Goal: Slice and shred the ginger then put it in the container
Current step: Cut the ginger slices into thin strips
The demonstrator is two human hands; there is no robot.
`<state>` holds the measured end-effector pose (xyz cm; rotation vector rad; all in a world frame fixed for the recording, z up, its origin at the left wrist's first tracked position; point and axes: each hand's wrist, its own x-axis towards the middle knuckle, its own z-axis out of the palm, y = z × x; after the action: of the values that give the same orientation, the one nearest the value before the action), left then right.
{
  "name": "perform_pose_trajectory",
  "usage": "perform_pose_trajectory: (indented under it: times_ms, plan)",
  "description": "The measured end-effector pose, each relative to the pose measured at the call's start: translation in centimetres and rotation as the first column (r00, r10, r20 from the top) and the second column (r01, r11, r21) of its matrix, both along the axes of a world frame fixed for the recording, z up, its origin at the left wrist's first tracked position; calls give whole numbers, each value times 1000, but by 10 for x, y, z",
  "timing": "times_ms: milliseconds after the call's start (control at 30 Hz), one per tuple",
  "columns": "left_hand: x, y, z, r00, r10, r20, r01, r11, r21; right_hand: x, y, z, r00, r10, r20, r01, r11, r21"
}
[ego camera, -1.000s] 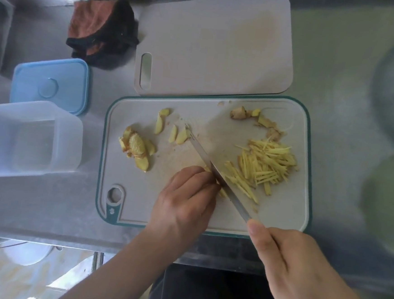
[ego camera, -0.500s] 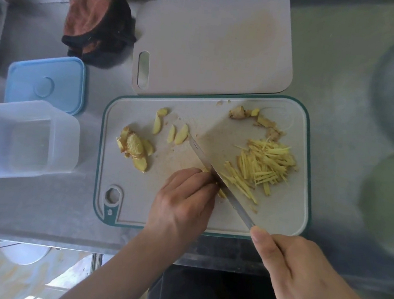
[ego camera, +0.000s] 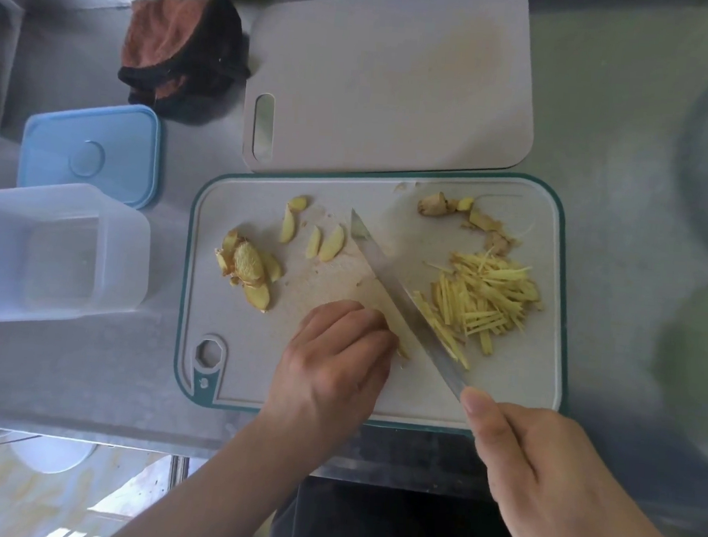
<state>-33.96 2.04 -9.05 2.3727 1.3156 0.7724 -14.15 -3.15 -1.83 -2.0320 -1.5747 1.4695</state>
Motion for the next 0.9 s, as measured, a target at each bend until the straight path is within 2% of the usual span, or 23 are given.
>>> perform_pose_trajectory:
  times_ms: [200, 667, 900]
  plan:
    - [2, -1, 0, 1000, 14, 7, -14, 1000, -14, -4, -3, 10, 999, 3, -39, -5, 999, -41]
    - [7, -2, 0, 999, 7, 49, -6, 1000, -7, -10, -4, -2, 999, 38, 24, -36, 997, -62]
    - [0, -1, -2, 1000, -30, 2, 30, 999, -41, -4, 2, -7, 999, 2, 42, -1, 1000, -8]
